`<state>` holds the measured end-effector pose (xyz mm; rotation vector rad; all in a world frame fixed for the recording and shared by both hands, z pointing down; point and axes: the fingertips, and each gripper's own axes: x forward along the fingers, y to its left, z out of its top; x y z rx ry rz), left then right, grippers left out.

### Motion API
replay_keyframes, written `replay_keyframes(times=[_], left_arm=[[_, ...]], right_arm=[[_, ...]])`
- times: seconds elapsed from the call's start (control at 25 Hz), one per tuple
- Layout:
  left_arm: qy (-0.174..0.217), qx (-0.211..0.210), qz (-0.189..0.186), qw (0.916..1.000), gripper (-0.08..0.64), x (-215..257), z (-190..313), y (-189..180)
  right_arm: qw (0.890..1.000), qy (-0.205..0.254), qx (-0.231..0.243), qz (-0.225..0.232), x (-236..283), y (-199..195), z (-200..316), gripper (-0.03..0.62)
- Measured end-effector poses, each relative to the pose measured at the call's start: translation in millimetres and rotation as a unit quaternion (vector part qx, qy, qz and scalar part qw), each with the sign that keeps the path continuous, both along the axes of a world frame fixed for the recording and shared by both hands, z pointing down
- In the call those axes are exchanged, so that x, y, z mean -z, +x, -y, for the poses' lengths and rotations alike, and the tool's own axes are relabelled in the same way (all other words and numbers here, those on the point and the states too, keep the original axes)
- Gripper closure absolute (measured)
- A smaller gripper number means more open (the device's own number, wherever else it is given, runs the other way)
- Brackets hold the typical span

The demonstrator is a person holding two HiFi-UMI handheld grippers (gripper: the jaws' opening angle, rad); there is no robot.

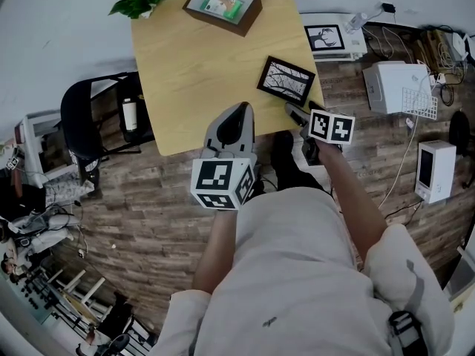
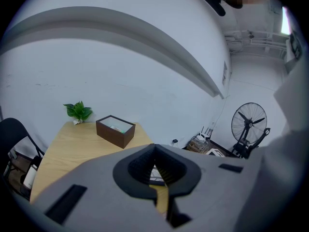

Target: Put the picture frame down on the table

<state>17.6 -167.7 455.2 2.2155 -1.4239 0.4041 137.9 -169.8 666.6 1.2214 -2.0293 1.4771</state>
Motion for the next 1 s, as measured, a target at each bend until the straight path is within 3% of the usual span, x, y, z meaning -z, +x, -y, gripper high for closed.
replay_keyframes(times=[0.28,0.6,0.8,1.0], left_arm=[[0.008,-0.029,-0.004,0.9995,0.554,10,-12,-10],[0.011,-0.085,-0.012,0.9963,0.554,16,-31,-18],[0.015,-0.114,-0.018,0.9932,0.554,23,-46,-30],[0.021,-0.134,-0.027,0.9903,0.554,29,-59,-43]], right_arm=[[0.999,0.021,-0.026,-0.001,19,-8,-14,0.250],[0.997,0.054,-0.062,0.003,53,-30,-31,0.328],[0.996,0.080,-0.042,0.005,78,-55,-55,0.373],[0.993,0.116,-0.028,-0.026,110,-69,-80,0.399]])
